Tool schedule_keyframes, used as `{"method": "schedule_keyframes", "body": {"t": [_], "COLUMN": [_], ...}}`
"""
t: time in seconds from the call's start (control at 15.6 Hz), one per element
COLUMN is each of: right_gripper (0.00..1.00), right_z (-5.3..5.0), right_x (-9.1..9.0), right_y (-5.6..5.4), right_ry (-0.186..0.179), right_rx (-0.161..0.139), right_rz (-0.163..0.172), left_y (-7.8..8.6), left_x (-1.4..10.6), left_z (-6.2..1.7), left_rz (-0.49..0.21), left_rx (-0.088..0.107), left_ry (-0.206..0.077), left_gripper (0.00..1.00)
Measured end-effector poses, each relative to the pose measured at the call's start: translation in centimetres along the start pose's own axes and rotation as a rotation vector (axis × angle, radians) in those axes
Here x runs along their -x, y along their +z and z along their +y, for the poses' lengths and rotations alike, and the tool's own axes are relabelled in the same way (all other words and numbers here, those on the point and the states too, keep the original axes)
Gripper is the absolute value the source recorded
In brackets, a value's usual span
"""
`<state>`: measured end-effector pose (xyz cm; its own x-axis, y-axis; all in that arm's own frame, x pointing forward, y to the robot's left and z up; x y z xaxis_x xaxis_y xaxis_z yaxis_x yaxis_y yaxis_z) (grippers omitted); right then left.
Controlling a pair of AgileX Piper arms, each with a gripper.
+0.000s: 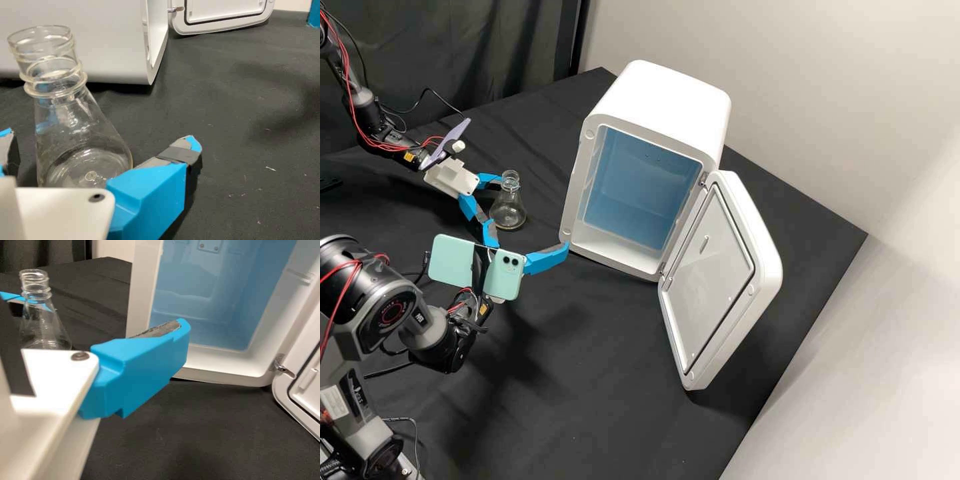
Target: Place the flask in the incubator
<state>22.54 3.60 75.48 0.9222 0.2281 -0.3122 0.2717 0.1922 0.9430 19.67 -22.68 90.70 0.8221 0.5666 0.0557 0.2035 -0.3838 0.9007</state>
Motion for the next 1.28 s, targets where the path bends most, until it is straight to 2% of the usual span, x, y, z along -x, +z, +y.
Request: {"method": "schedule_keyframes", "body": {"t": [0.13,0.32,0.51,0.7,1.28], "right_gripper": [1.0,1.0,1.0,1.0,1.0], "right_z": [-0.2,-0.3,-0.3,-0.3,-0.5], "right_x": [-0.1,-0.1,-0.1,-0.1,-0.2], "right_y": [0.1,0.1,0.1,0.1,0.0], "right_ry": [-0.01,-0.014,-0.016,-0.016,-0.024], "right_rx": [-0.003,-0.003,-0.002,-0.002,0.0], "right_rz": [-0.003,-0.002,-0.003,-0.003,0.003], "left_y": [-0.4,-2.3,-4.1,-4.7,-5.2], "left_x": [0.0,-0.1,-0.6,-0.6,-0.6], "left_z": [0.2,1.55,2.2,2.37,2.7], "left_rz": [0.012,0.06,0.098,0.118,0.132], "left_rx": [0.001,-0.005,-0.003,0.001,0.002], "left_ry": [0.008,0.056,0.08,0.082,0.094], "left_gripper": [1.0,1.0,1.0,1.0,1.0]}}
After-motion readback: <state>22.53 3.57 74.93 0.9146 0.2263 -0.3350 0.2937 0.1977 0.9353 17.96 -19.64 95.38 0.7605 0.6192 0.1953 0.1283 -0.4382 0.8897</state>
